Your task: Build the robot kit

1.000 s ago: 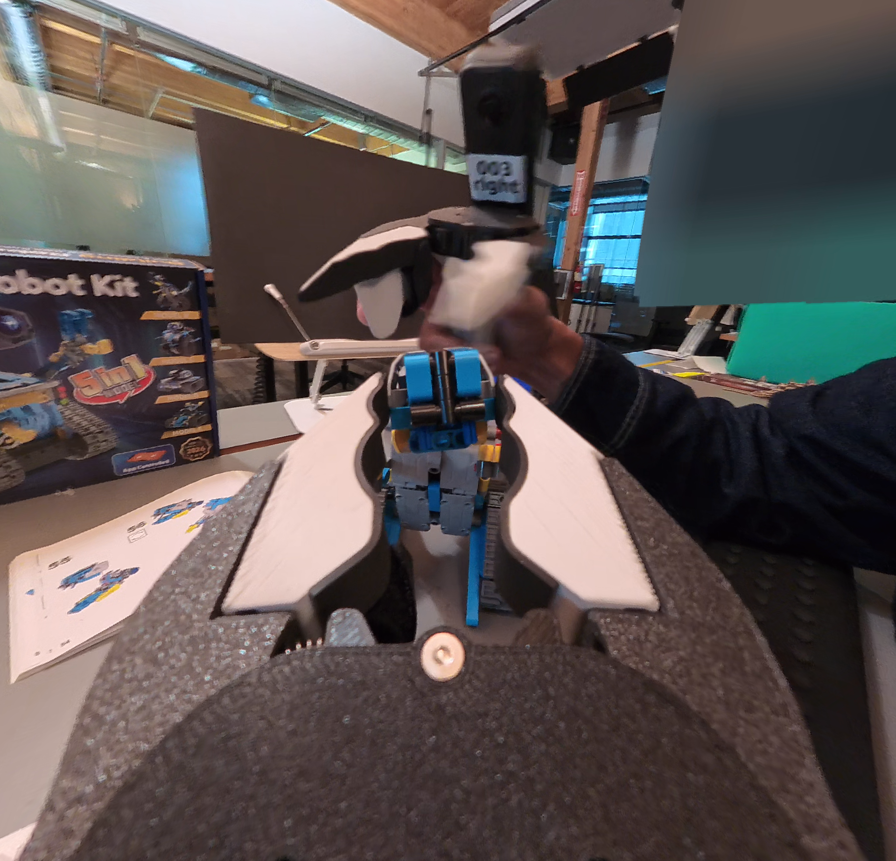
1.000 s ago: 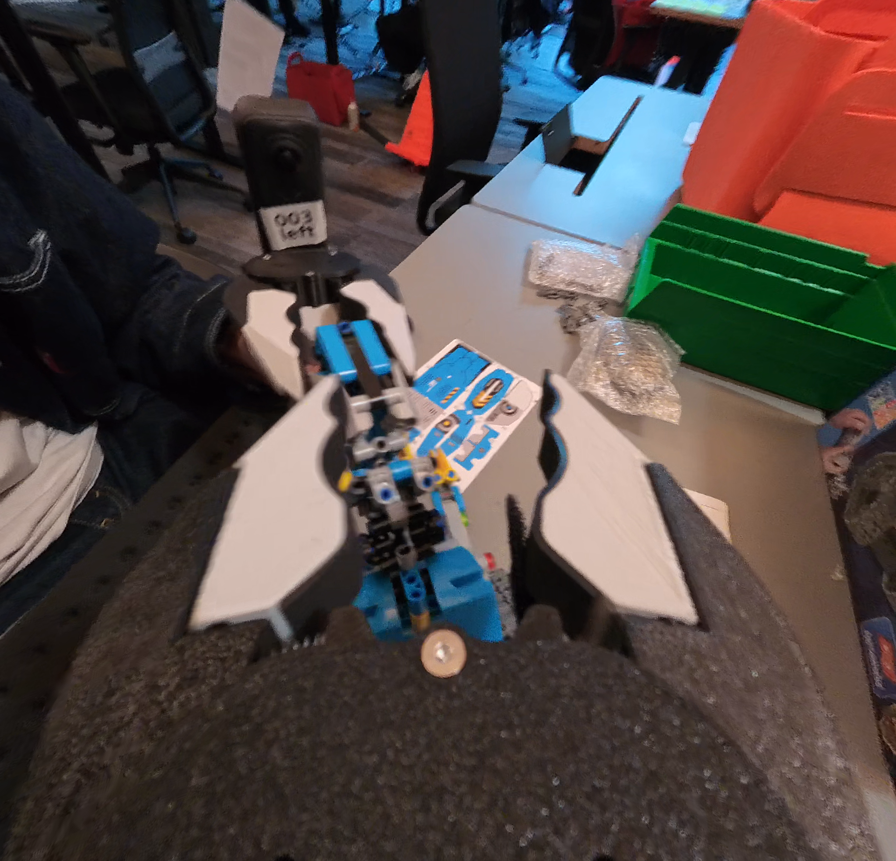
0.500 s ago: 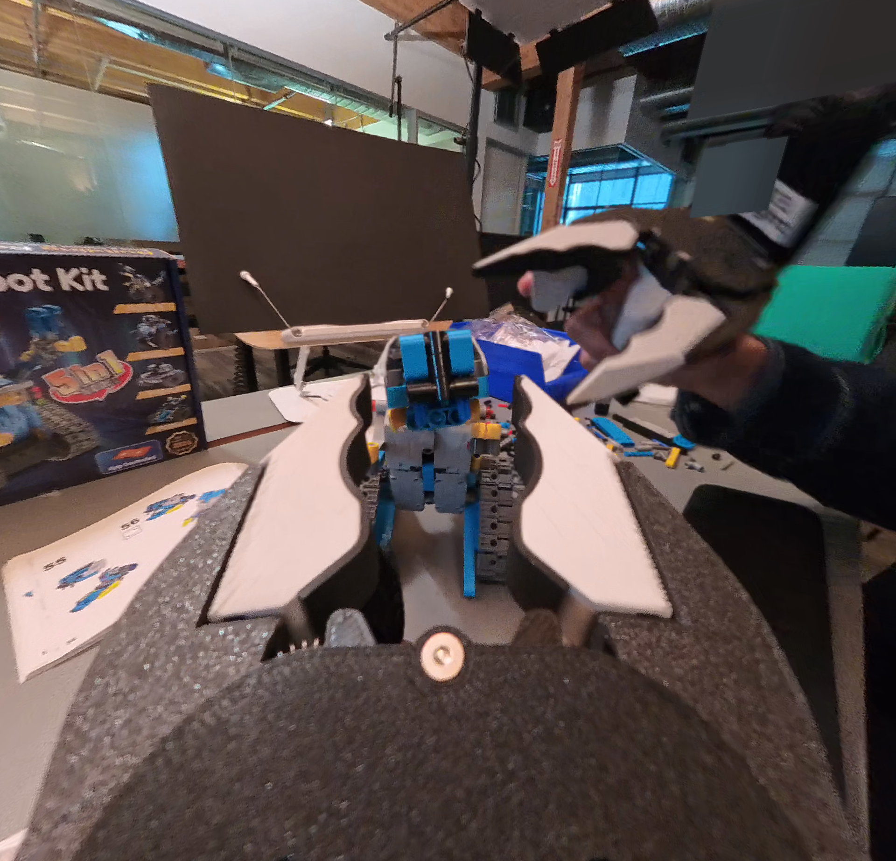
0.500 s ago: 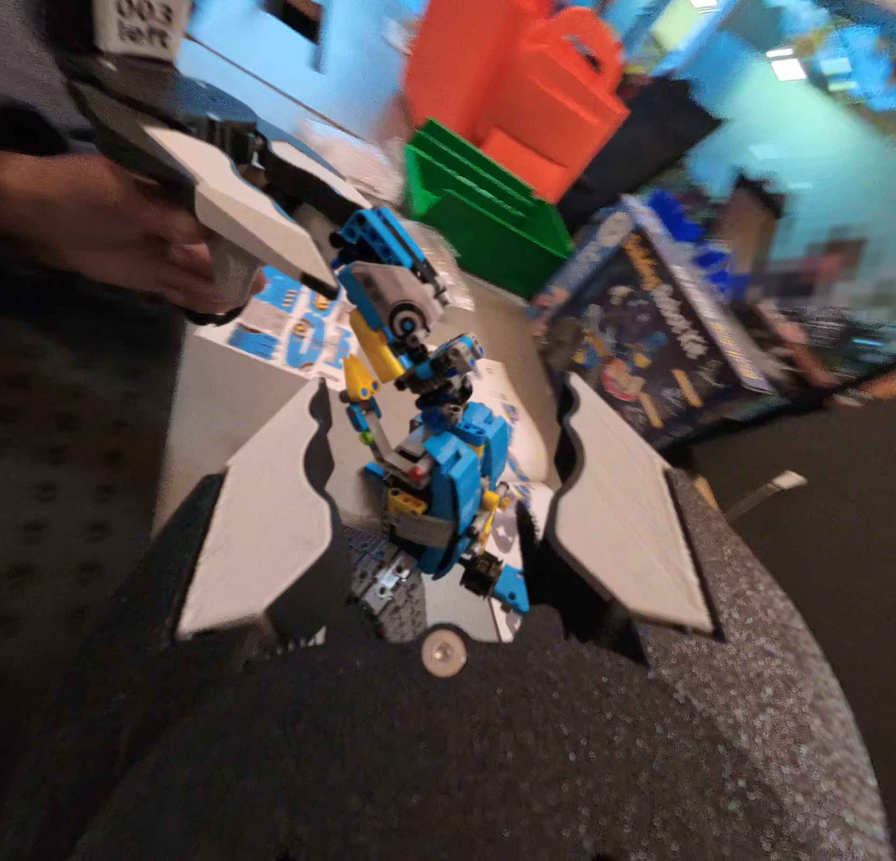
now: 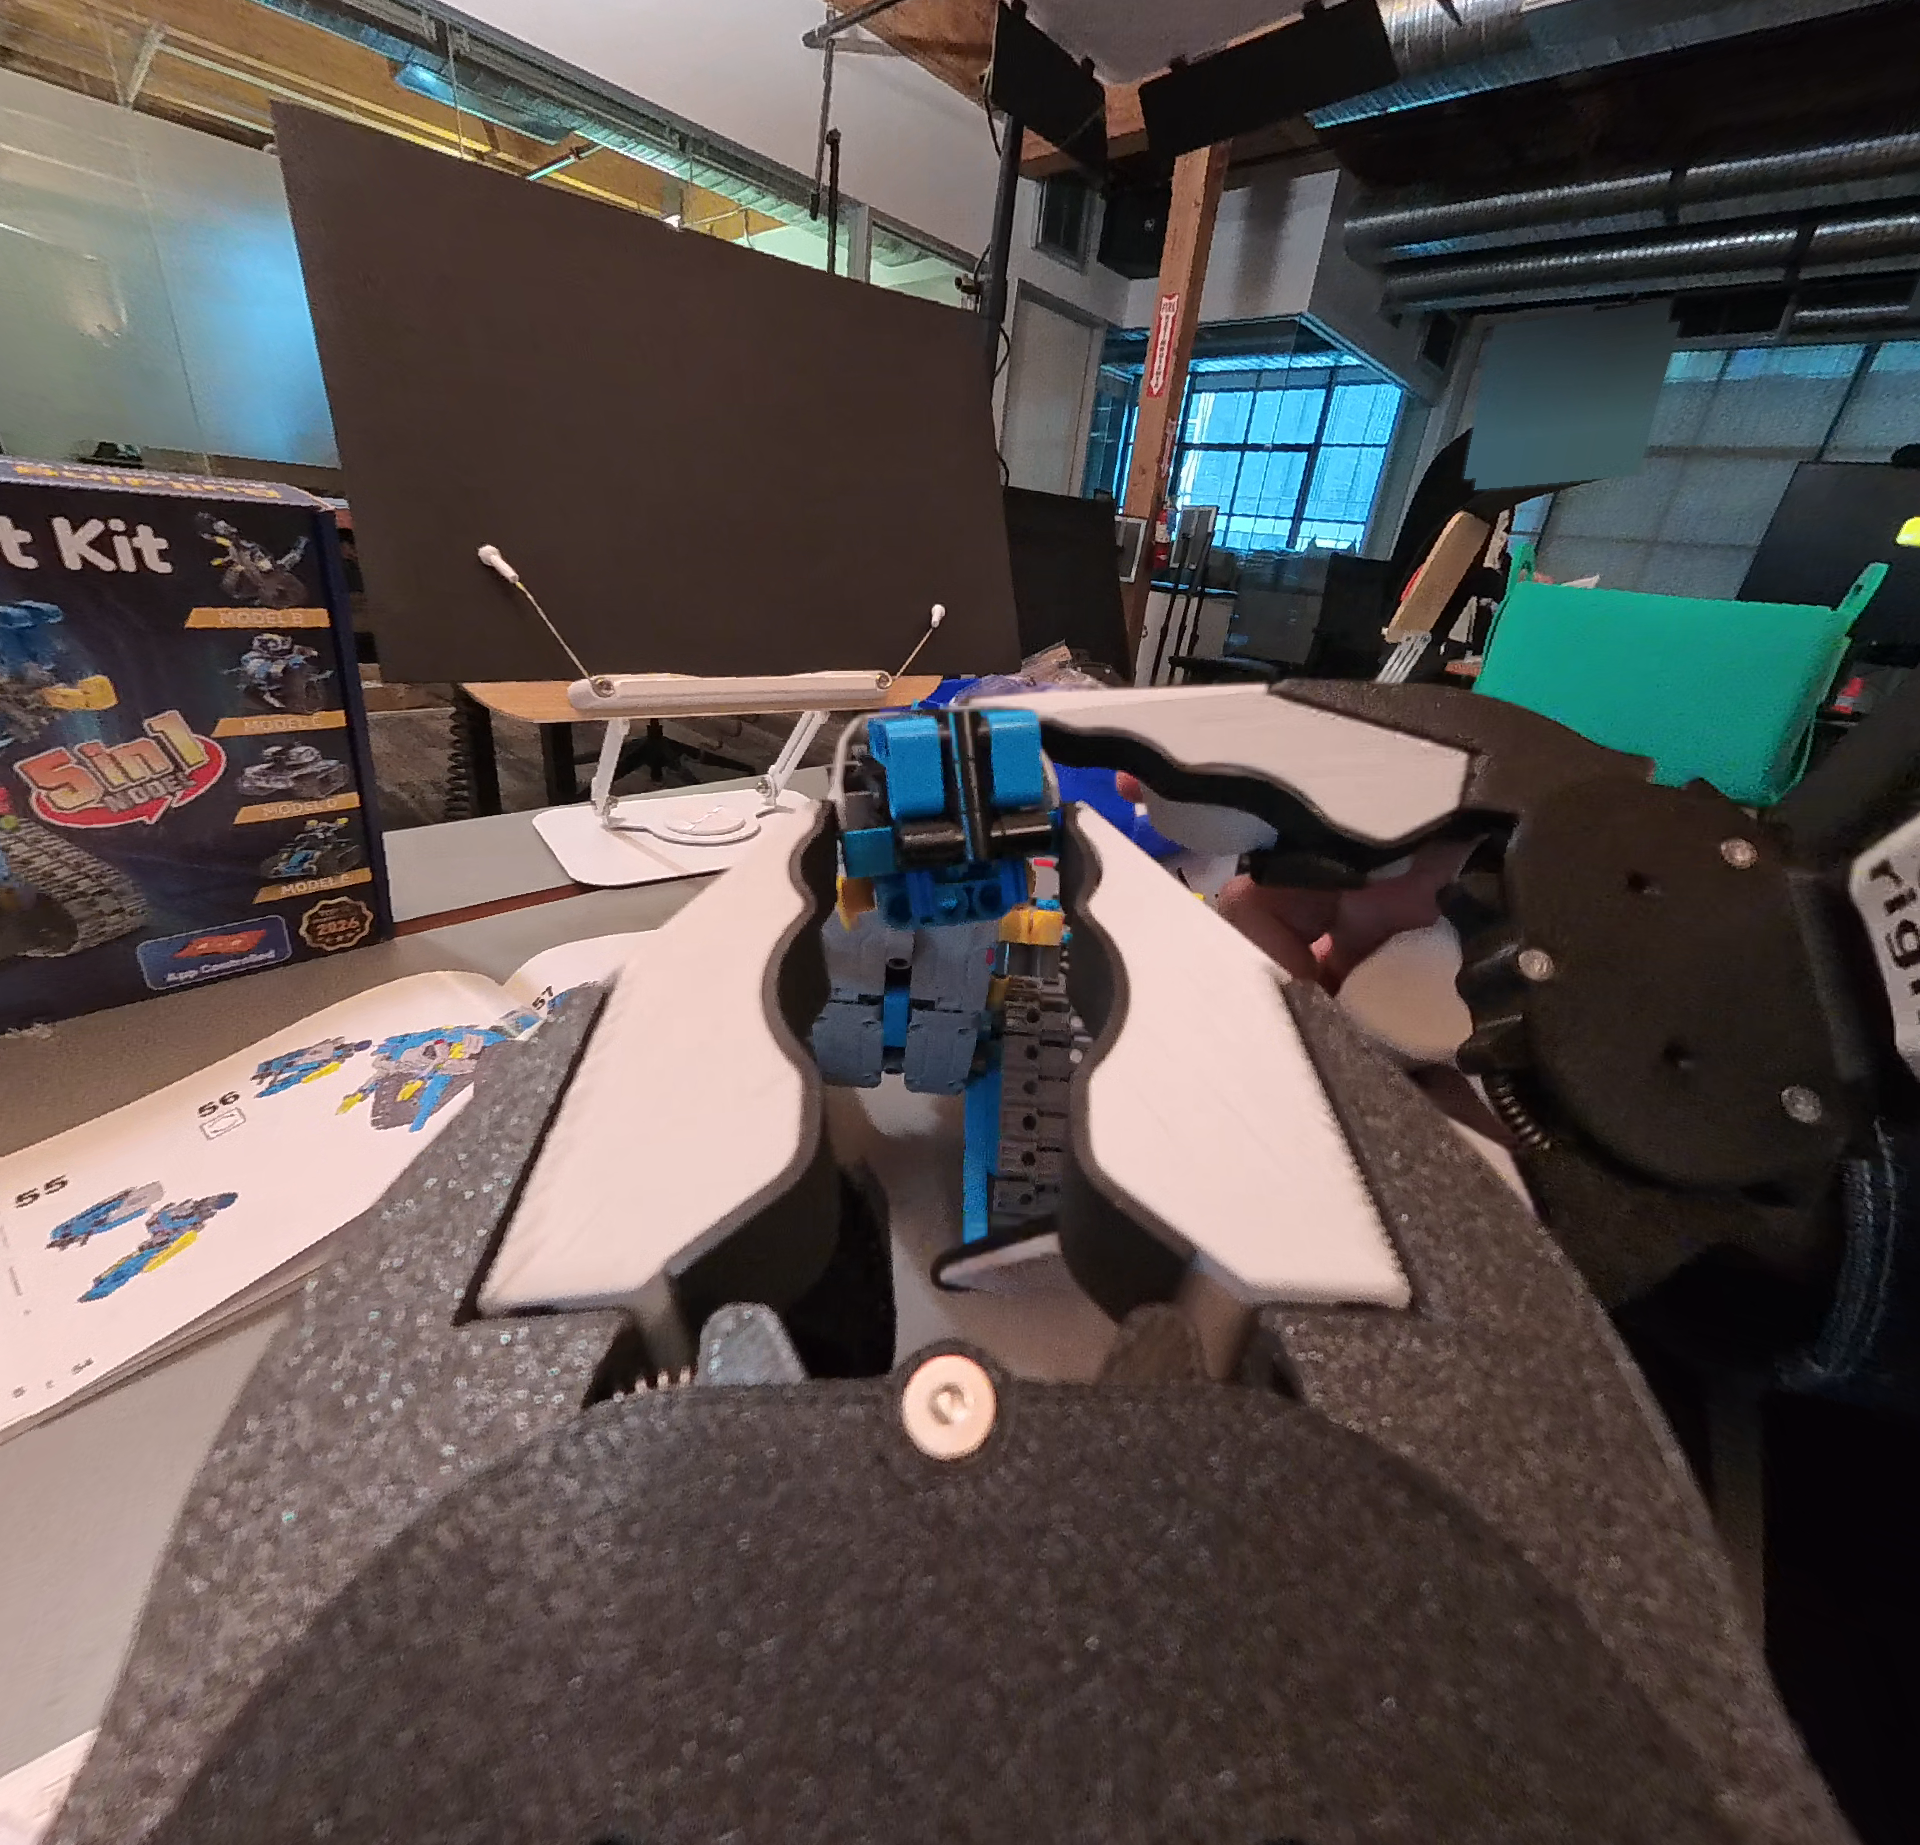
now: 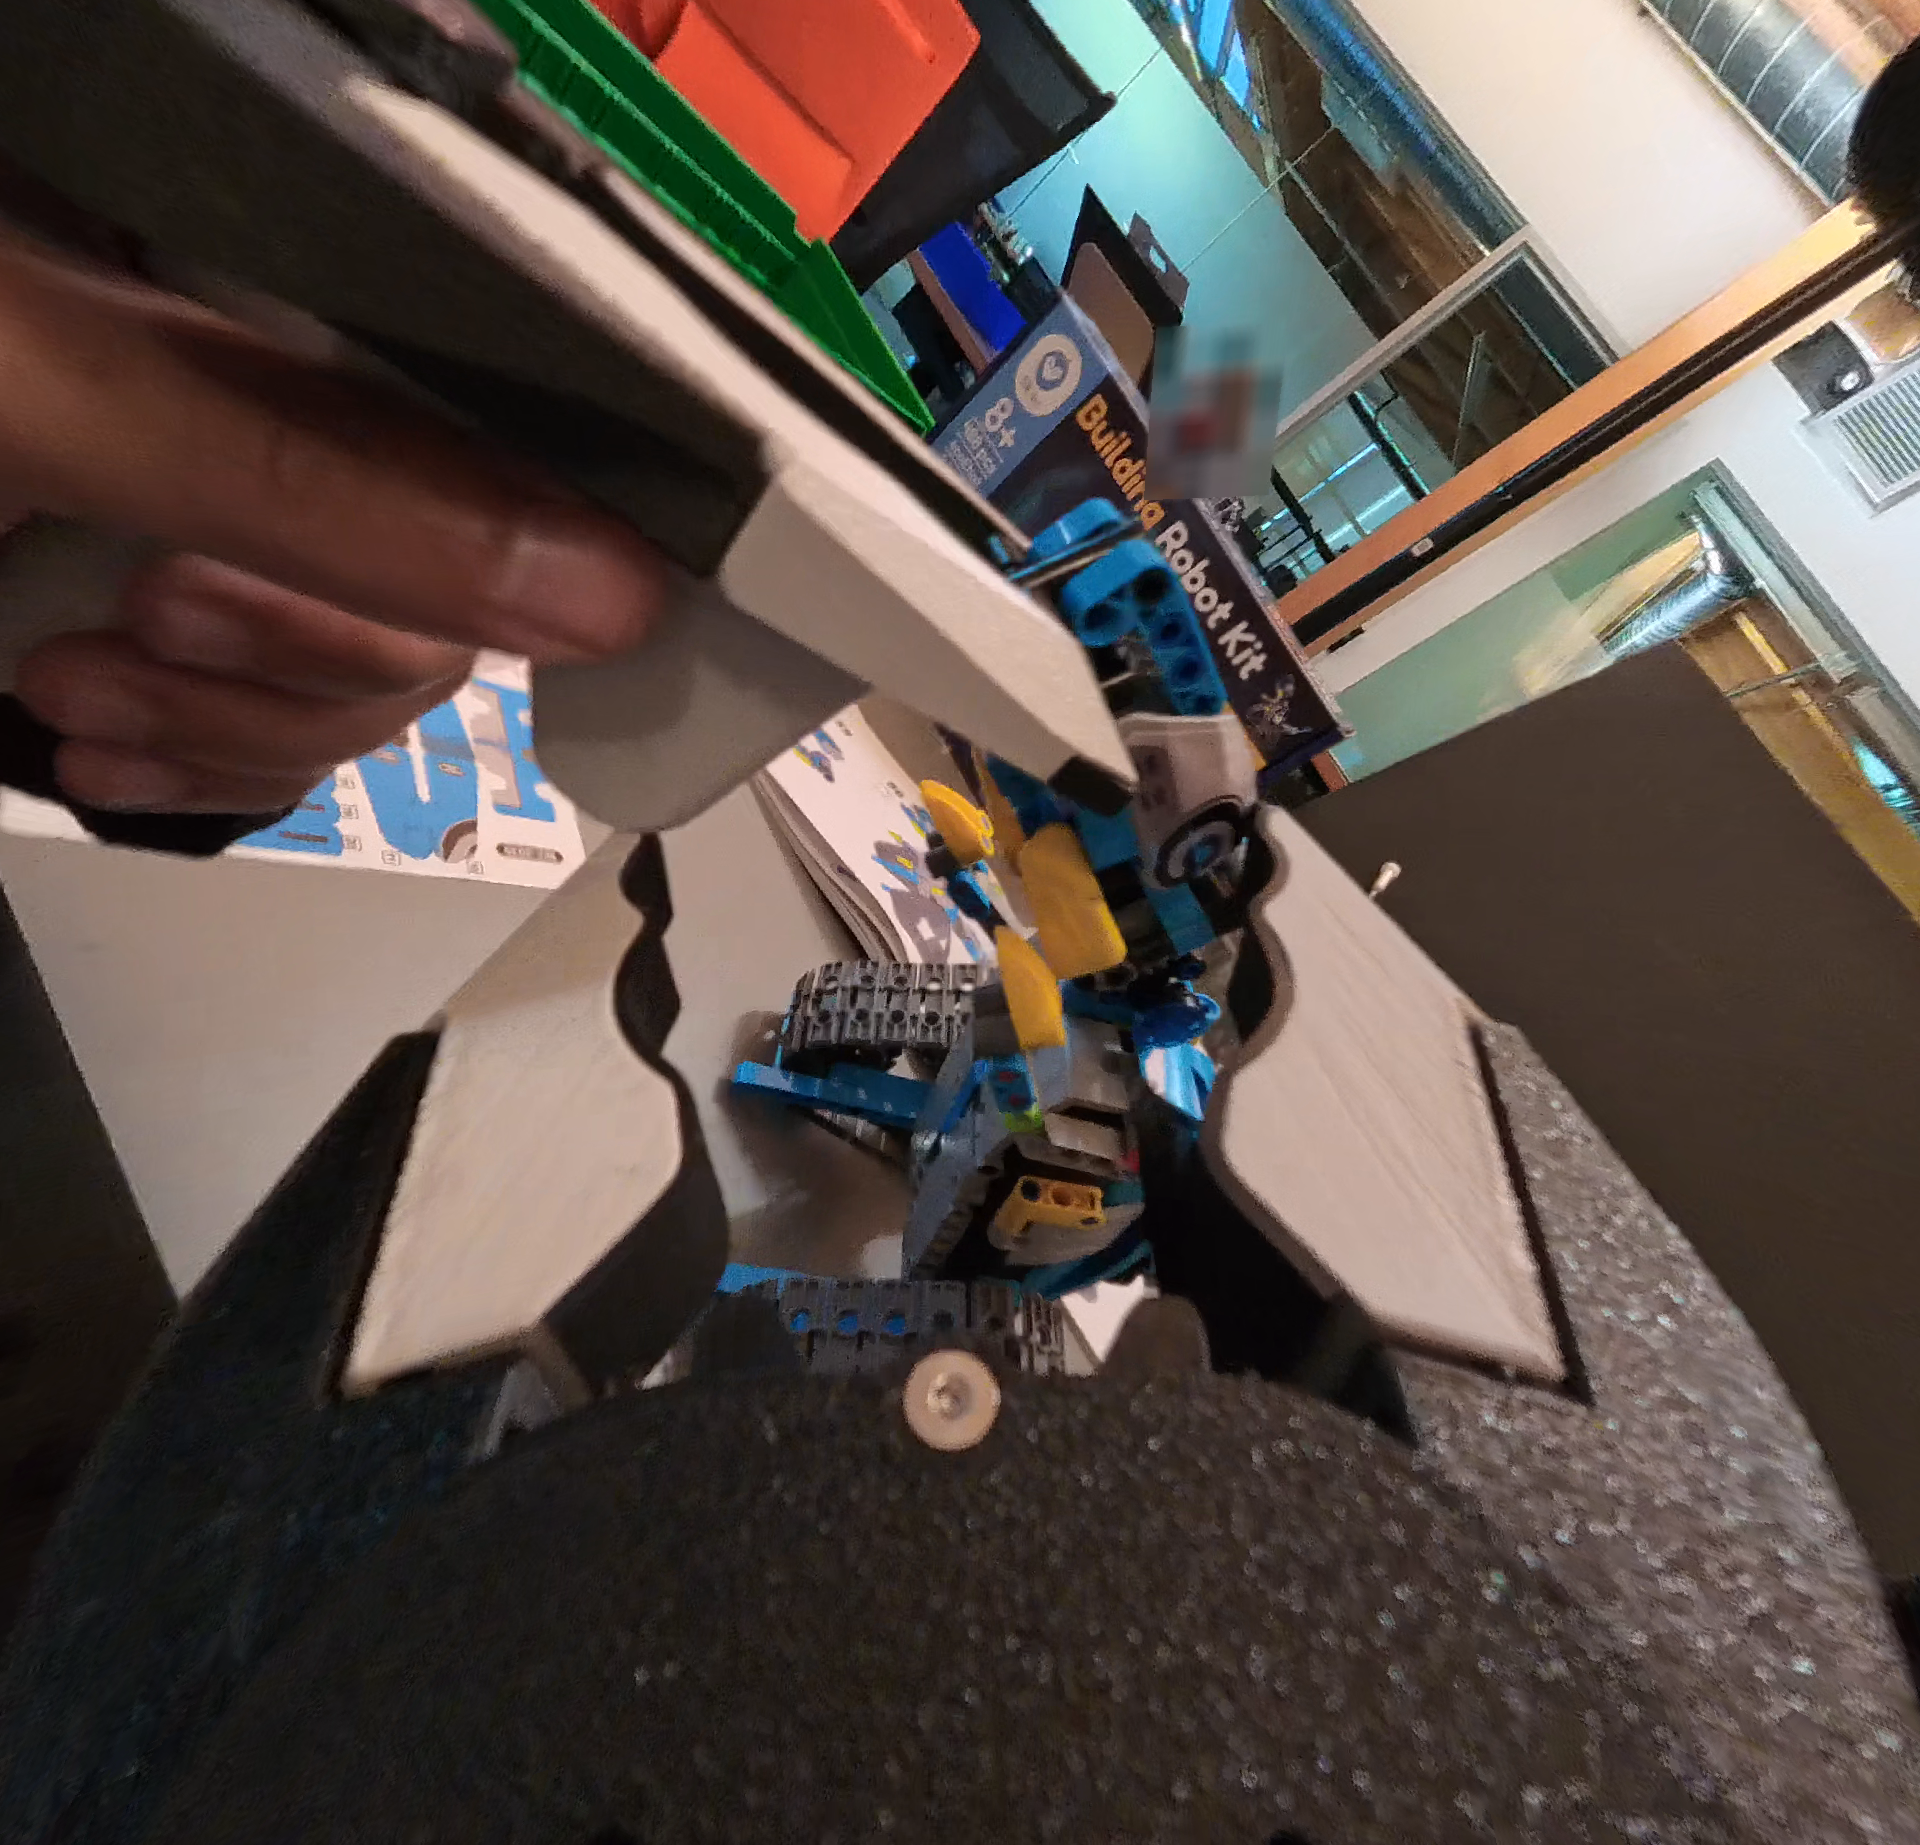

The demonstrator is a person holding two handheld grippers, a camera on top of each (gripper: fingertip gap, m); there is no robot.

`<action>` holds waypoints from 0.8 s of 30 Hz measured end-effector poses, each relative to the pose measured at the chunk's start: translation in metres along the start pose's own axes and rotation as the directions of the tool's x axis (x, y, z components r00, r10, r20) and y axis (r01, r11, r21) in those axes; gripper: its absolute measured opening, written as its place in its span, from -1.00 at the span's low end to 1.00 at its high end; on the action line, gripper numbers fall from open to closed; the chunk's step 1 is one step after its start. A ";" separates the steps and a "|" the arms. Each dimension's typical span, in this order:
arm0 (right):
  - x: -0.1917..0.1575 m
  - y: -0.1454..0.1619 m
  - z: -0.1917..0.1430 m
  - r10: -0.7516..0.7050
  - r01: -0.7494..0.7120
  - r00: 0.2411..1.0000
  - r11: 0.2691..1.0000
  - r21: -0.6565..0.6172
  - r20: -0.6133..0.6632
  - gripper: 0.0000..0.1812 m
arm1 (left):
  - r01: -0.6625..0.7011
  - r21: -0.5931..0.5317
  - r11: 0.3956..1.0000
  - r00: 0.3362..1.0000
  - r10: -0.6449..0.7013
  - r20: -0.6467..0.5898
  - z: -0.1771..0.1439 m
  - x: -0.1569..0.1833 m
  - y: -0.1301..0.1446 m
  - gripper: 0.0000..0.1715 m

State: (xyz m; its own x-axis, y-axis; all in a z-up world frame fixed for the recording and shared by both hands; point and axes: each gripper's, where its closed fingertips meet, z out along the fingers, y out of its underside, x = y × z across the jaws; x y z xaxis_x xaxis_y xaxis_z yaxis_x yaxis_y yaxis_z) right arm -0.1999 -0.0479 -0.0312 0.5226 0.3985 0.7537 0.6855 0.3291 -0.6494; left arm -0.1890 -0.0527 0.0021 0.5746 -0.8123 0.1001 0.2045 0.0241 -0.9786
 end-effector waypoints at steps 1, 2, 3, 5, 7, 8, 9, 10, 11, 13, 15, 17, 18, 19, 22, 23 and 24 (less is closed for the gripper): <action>-0.002 0.003 -0.001 -0.032 0.032 0.999 0.999 -0.015 -0.007 0.22 | -0.005 -0.003 1.000 1.000 0.005 -0.007 0.000 0.001 0.000 -0.51; -0.002 0.005 -0.003 -0.049 0.049 0.999 0.999 -0.024 -0.021 0.20 | -0.006 -0.005 1.000 1.000 0.006 -0.006 0.000 0.000 0.000 -0.51; -0.004 0.008 -0.005 -0.044 0.043 0.999 0.999 -0.029 -0.025 0.20 | -0.006 -0.005 1.000 1.000 0.006 -0.006 0.000 0.000 0.000 -0.51; -0.016 0.020 -0.006 -0.043 0.043 0.999 0.997 -0.067 -0.005 0.11 | 0.001 -0.007 1.000 1.000 -0.001 -0.010 0.000 0.000 0.000 -0.51; -0.021 0.025 -0.009 -0.089 0.086 0.995 0.994 -0.074 -0.038 0.14 | 0.002 -0.006 1.000 1.000 -0.002 -0.009 0.000 0.000 0.001 -0.51; -0.019 0.020 -0.012 -0.091 0.087 0.994 0.995 -0.056 -0.060 0.06 | 0.002 -0.006 1.000 1.000 -0.002 -0.009 0.000 0.000 0.001 -0.51; -0.016 0.014 -0.014 -0.072 0.069 0.995 0.997 -0.038 -0.073 0.06 | 0.003 -0.004 1.000 1.000 -0.003 -0.009 -0.001 0.000 0.001 -0.51; -0.010 0.009 -0.015 -0.058 0.056 0.994 0.998 -0.030 -0.088 0.07 | 0.004 -0.003 1.000 1.000 -0.004 -0.008 -0.001 0.000 0.001 -0.51; -0.005 0.006 -0.014 -0.057 0.055 0.993 0.998 -0.029 -0.103 0.08 | 0.002 -0.003 1.000 1.000 -0.003 -0.008 -0.001 0.000 0.001 -0.51; 0.000 0.003 -0.010 -0.047 0.044 0.994 0.998 -0.033 -0.102 0.12 | 0.001 -0.003 1.000 1.000 -0.001 -0.008 -0.001 0.000 0.001 -0.51; -0.004 0.005 -0.005 -0.047 0.044 0.995 0.998 -0.040 -0.084 0.13 | 0.000 -0.002 1.000 1.000 0.000 -0.005 0.000 -0.001 0.001 -0.51; -0.009 0.007 -0.004 -0.056 0.052 0.995 0.998 -0.047 -0.086 0.20 | 0.003 -0.001 1.000 1.000 -0.003 -0.005 -0.001 -0.001 0.001 -0.51; -0.013 0.007 -0.004 -0.047 0.043 0.996 0.998 -0.046 -0.080 0.21 | 0.006 0.000 1.000 1.000 -0.006 -0.004 -0.001 -0.002 0.001 -0.51; -0.016 0.007 -0.005 -0.037 0.034 0.997 0.998 -0.044 -0.070 0.22 | 0.009 0.001 1.000 1.000 -0.009 -0.003 -0.002 -0.002 0.001 -0.51; -0.014 0.008 -0.007 -0.046 0.043 0.996 0.998 -0.043 -0.071 0.16 | 0.006 -0.001 1.000 1.000 -0.006 -0.003 -0.002 -0.002 0.001 -0.51; -0.013 0.007 -0.008 -0.038 0.035 0.997 0.999 -0.038 -0.070 0.13 | 0.005 -0.001 1.000 1.000 -0.005 -0.004 -0.002 -0.002 0.001 -0.51; -0.009 0.004 -0.009 -0.026 0.024 0.997 0.999 -0.028 -0.074 0.12 | 0.003 -0.002 1.000 1.000 -0.004 -0.006 -0.002 -0.001 0.001 -0.51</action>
State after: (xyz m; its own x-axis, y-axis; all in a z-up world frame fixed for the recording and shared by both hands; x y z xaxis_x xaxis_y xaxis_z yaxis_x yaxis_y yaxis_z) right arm -0.1974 -0.0574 -0.0396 0.5409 0.3253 0.7756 0.7119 0.3141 -0.6282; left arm -0.1907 -0.0526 0.0003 0.5695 -0.8156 0.1025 0.2047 0.0200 -0.9786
